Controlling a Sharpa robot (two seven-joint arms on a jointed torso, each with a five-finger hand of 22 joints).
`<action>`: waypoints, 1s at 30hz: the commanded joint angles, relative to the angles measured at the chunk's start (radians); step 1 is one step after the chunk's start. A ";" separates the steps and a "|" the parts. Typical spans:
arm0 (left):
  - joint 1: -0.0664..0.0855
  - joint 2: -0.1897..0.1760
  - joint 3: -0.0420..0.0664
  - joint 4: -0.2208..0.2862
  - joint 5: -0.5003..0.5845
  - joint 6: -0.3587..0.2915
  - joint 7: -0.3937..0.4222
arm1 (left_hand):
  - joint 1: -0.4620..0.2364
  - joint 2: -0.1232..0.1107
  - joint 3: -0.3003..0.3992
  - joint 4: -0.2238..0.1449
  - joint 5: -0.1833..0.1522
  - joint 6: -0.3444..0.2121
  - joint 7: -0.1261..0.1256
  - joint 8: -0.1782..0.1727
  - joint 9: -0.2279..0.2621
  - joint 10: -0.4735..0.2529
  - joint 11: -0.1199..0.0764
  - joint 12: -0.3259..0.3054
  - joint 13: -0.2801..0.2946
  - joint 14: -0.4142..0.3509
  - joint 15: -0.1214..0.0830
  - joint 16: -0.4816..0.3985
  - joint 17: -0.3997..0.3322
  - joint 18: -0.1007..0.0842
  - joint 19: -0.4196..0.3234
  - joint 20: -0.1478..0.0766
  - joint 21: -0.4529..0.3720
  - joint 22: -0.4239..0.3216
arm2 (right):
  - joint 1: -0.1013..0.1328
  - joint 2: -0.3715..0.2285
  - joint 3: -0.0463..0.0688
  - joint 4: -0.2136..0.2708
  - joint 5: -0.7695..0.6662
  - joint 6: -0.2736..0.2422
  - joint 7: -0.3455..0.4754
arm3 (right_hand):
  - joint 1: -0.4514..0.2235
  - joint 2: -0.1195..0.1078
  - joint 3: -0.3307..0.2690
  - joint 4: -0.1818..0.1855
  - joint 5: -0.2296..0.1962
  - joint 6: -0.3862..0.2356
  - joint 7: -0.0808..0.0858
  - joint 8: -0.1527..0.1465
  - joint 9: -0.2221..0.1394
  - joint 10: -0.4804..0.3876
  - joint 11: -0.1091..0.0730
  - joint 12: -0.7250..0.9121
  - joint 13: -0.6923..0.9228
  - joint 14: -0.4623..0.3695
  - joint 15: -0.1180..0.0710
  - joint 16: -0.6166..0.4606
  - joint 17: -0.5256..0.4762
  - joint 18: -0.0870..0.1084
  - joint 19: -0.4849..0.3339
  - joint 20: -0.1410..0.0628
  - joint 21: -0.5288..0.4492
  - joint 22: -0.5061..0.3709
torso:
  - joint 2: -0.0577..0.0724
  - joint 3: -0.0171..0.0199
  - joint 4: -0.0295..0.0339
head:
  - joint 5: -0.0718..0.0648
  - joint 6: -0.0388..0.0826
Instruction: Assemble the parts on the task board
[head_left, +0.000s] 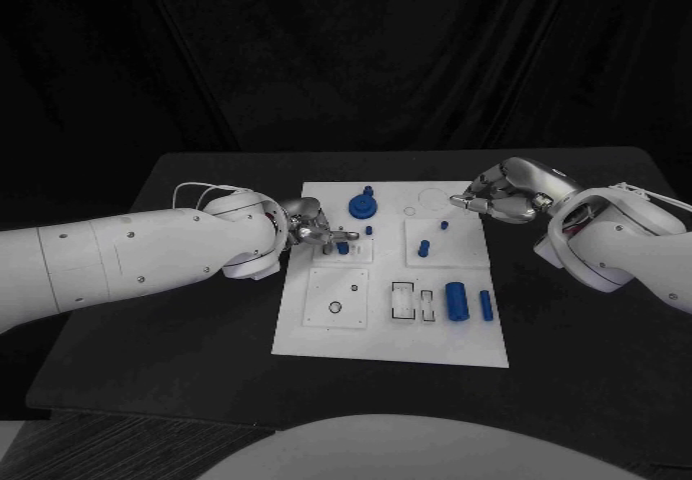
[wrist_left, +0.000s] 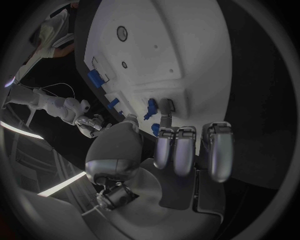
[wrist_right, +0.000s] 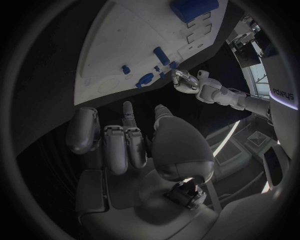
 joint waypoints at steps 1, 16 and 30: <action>0.034 -0.013 0.003 0.016 -0.031 0.007 -0.024 | 0.004 0.024 -0.073 0.004 -0.012 -0.029 -0.004 0.066 0.082 0.110 -0.011 0.014 0.264 0.114 -0.015 0.013 0.266 -0.024 0.019 -0.003 -0.009 0.171 | -0.002 -0.004 0.001 0.003 -0.001 -0.005 -0.017 | 0.013 0.017 -0.036 0.005 0.022 -0.013 -0.001 -0.017 -0.004 0.107 0.003 0.017 0.271 0.074 -0.001 -0.019 0.175 -0.011 -0.011 0.000 -0.018 0.155 | 0.000 0.0000 0.0003 | -0.001 0.000; 0.214 -0.043 0.003 0.026 0.042 0.163 -0.040 | 0.116 0.115 -0.121 -0.025 0.042 -0.094 -0.005 0.148 0.187 0.110 -0.009 0.014 0.264 0.114 -0.014 0.013 0.266 -0.023 0.014 -0.001 -0.018 0.171 | -0.001 -0.005 0.001 0.001 -0.001 -0.010 -0.022 | 0.013 0.016 -0.037 0.005 0.022 -0.012 -0.001 -0.017 -0.004 0.107 0.003 0.017 0.271 0.073 -0.001 -0.019 0.175 -0.011 -0.011 0.000 -0.018 0.155 | -0.002 0.0024 -0.0038 | -0.002 0.000; 0.267 0.104 0.004 -0.201 0.263 0.835 -0.106 | 0.384 0.109 -0.082 -0.098 0.128 -0.046 0.041 -0.143 -0.188 0.110 0.032 0.014 0.264 0.114 0.023 0.013 0.266 -0.019 0.001 0.035 -0.039 0.175 | -0.001 -0.002 0.001 0.011 -0.001 -0.007 -0.025 | 0.012 0.016 -0.039 0.006 0.022 -0.012 -0.001 -0.017 -0.004 0.107 0.003 0.017 0.271 0.078 -0.001 -0.008 0.190 -0.014 -0.005 0.000 -0.004 0.159 | 0.000 0.0017 0.0002 | -0.018 0.000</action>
